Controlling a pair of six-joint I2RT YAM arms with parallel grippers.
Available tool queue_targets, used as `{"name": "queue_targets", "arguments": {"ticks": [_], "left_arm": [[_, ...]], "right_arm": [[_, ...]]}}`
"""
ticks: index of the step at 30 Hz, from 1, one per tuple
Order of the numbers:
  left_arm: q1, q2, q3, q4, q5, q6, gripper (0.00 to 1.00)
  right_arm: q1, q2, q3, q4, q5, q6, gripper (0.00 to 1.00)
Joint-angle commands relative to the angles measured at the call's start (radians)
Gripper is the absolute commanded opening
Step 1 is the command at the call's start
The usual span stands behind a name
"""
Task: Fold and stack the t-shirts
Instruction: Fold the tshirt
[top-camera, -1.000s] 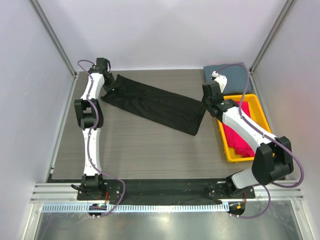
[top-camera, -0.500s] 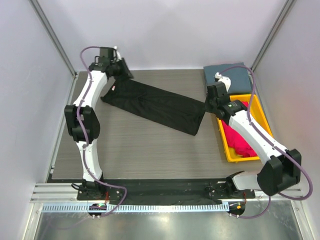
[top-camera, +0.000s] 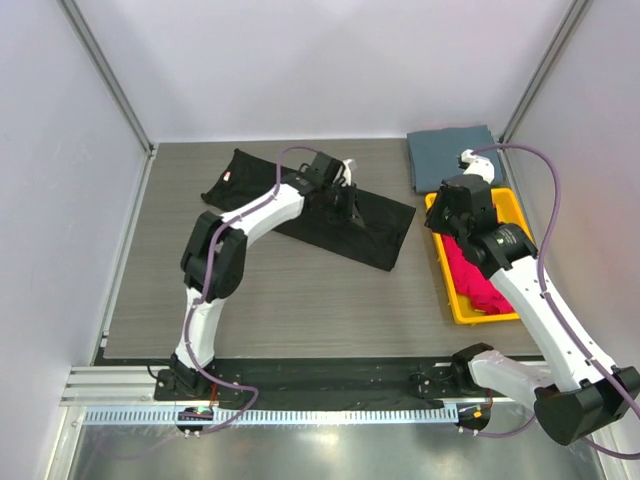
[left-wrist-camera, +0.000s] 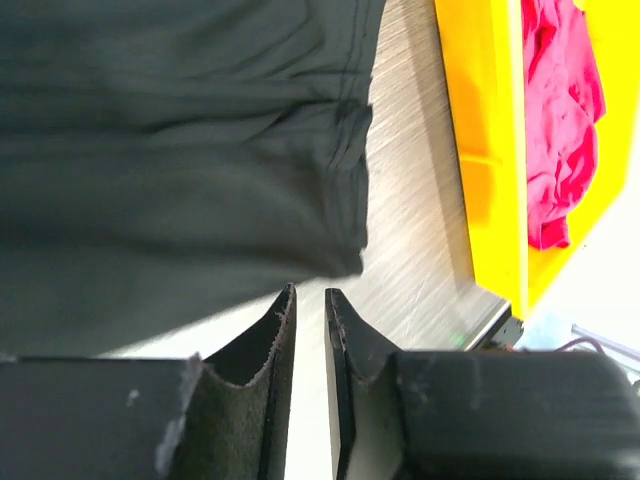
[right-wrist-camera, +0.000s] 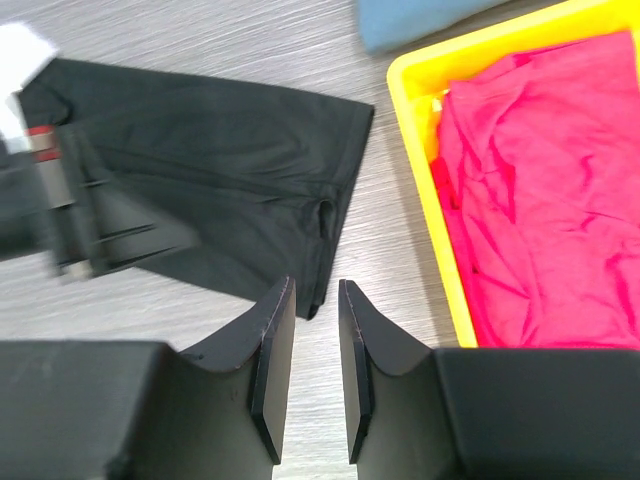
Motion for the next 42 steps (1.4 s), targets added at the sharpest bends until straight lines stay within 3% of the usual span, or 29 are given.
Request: {"name": "queue_targets", "arguments": {"ticks": [1,14,19,30,37,42], "left_arm": [[-0.035,0.053,0.086,0.077,0.018,-0.053,0.18],[-0.097,0.182,0.037,0.093,0.009,-0.087,0.13],[-0.099,0.129,-0.087,0.083,-0.022,-0.076,0.13],[-0.125,-0.153,-0.469,0.099,-0.166,-0.099,0.11],[-0.123,-0.458,-0.828,0.016,-0.339,-0.105,0.11],[-0.123,-0.636,-0.909,-0.058,-0.345,-0.173,0.13]], "right_arm": [[-0.003,-0.022,-0.015,0.030,-0.060,-0.020,0.30],[-0.002,-0.081,-0.069,0.057,-0.082,-0.033,0.31],[-0.002,-0.064,-0.077,0.053,-0.090,-0.027,0.30],[-0.002,-0.019,-0.086,0.050,-0.154,0.000,0.31],[0.000,0.065,-0.179,0.050,-0.381,0.002,0.29],[0.014,0.117,-0.256,0.132,-0.498,0.022,0.25]]}}
